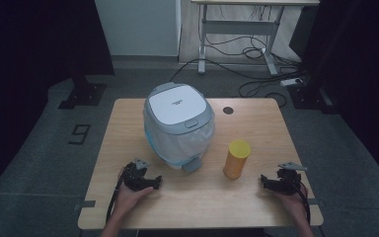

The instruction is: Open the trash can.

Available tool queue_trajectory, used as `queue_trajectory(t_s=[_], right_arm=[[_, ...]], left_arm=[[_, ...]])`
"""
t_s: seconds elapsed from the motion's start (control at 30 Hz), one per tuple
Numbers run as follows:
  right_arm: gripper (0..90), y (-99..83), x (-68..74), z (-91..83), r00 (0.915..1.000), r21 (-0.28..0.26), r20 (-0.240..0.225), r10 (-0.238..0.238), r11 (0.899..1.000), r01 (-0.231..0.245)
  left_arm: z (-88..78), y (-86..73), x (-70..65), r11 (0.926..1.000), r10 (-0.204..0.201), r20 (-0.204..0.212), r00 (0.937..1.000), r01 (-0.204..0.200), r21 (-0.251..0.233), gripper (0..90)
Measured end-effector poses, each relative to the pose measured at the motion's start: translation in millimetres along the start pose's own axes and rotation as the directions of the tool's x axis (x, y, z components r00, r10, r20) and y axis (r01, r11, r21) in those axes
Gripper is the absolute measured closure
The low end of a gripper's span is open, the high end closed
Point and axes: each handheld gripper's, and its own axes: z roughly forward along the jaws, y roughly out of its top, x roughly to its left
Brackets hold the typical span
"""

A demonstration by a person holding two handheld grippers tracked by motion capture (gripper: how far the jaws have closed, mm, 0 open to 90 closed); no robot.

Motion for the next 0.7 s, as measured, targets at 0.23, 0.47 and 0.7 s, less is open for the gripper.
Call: queue_trajectory(t_s=[0.23, 0.47, 0.7], right_arm=[[6.1, -0.2, -0.4, -0.2, 1.0000, -0.002, -0.002, -0.002, 1.000, 0.002], [7.2, -0.7, -1.6, -0.8, 1.0000, -0.005, -0.005, -0.007, 1.000, 0.007], [7.7, -0.9, -1.8, -1.0, 1.0000, -0.006, -0.005, -0.007, 1.000, 0.007]], left_arm=[[-1.1, -0.1, -0.2, 1.0000, -0.006, -0.004, 1.0000, 0.006, 0.004, 6.1], [-4.7, 0.2, 2.7, 0.9995, -0.032, 0.000, 0.9995, 0.032, -0.002, 13.4], [-27.3, 6.3, 8.4, 0.9925, -0.082, 0.026, 0.9963, 0.084, -0.089, 26.0]])
